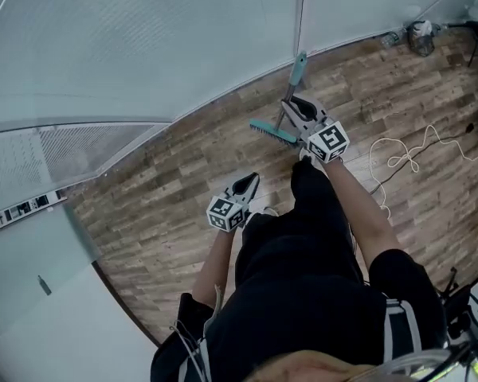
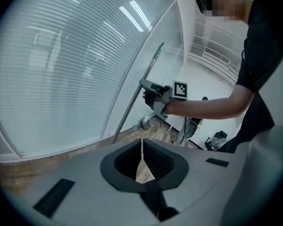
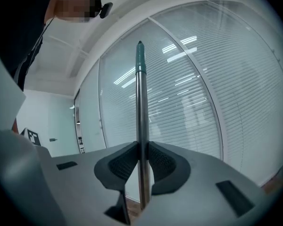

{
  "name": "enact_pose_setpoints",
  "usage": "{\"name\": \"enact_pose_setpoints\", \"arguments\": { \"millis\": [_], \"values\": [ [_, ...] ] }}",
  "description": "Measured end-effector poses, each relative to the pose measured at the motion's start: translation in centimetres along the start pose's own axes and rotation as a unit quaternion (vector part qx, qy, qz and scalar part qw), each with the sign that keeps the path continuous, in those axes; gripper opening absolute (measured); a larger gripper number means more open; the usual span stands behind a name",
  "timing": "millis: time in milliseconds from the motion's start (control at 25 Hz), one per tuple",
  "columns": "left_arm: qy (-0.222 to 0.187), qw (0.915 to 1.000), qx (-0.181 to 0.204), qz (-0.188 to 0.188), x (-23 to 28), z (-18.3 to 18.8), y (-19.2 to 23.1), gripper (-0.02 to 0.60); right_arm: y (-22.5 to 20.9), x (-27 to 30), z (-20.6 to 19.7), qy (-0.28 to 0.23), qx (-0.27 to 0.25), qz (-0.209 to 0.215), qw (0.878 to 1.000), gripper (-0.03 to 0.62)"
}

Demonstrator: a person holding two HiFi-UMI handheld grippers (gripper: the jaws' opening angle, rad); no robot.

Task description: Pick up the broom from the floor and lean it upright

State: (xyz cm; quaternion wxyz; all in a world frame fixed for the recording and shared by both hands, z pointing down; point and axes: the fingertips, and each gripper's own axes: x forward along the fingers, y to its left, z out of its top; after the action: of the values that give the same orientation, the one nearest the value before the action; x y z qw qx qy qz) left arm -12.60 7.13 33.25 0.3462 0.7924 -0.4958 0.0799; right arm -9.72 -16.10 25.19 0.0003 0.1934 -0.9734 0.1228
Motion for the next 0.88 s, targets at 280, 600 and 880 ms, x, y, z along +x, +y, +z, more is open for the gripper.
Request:
{"name": "enact_pose_setpoints", "arguments": {
  "millis": [280, 600, 880],
  "values": [
    [-0.023, 0.9989, -0.029, -0.028, 9.4, 4.8, -0.1, 0.031, -10.5, 4.7, -5.6, 0.04, 0.037, 0.009, 0.998, 0.078],
    [-0.033, 0.9948, -0.053, -0.08, 17.0, 6.2, 4.8, 0.031, -17.6, 9.0, -15.7, 0.097, 0.055, 0.019, 0.994, 0.083],
    [-0.039, 0.9967, 0.018, -0.069, 23.0, 5.0, 11.3, 0.028, -25.6, 11.3, -26.9, 0.114, 0.088, -0.016, 0.989, 0.083]
  ]
}}
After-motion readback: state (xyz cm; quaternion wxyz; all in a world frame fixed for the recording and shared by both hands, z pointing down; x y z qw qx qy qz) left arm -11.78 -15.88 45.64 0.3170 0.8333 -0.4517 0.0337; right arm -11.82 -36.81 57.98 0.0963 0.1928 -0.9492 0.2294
